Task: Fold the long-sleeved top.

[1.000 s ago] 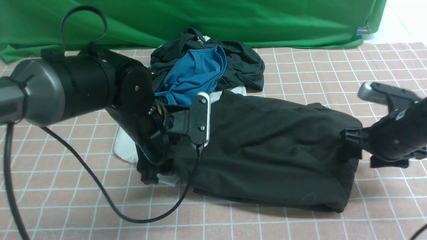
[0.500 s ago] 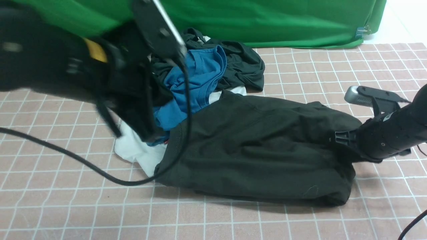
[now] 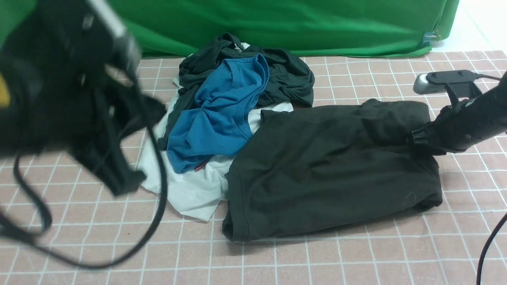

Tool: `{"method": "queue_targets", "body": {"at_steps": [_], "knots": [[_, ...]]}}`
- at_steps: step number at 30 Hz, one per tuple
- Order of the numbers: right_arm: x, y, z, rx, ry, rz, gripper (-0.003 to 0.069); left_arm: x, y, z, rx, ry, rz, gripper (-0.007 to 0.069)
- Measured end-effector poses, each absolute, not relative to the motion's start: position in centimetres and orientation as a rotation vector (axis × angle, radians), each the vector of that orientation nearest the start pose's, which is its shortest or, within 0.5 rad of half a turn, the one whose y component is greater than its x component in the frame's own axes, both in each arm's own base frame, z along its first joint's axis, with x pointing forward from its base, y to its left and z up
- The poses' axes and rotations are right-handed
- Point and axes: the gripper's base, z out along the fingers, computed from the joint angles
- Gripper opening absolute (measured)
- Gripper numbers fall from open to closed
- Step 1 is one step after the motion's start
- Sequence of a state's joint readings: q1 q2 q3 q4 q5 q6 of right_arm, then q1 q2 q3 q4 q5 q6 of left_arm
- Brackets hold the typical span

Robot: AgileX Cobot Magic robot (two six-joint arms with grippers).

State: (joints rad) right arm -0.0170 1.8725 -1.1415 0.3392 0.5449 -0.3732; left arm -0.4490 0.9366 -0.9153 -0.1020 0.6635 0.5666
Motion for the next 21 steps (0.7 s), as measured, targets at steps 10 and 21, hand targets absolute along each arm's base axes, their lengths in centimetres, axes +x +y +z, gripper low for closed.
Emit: {"method": "queue_targets", "body": {"at_steps": [10,21], "knots": [[34.6,0.6,24.5,-0.166,2.671,0.137,0.0382,11.9,-6.1,32.4,0.779,1.719,-0.087,0.0018],[19.8,0.9,35.7,-0.133,2.417,0.120,0.0076,6.9,-3.6,31.3,0.607,1.442,-0.116,0.0018]]}}
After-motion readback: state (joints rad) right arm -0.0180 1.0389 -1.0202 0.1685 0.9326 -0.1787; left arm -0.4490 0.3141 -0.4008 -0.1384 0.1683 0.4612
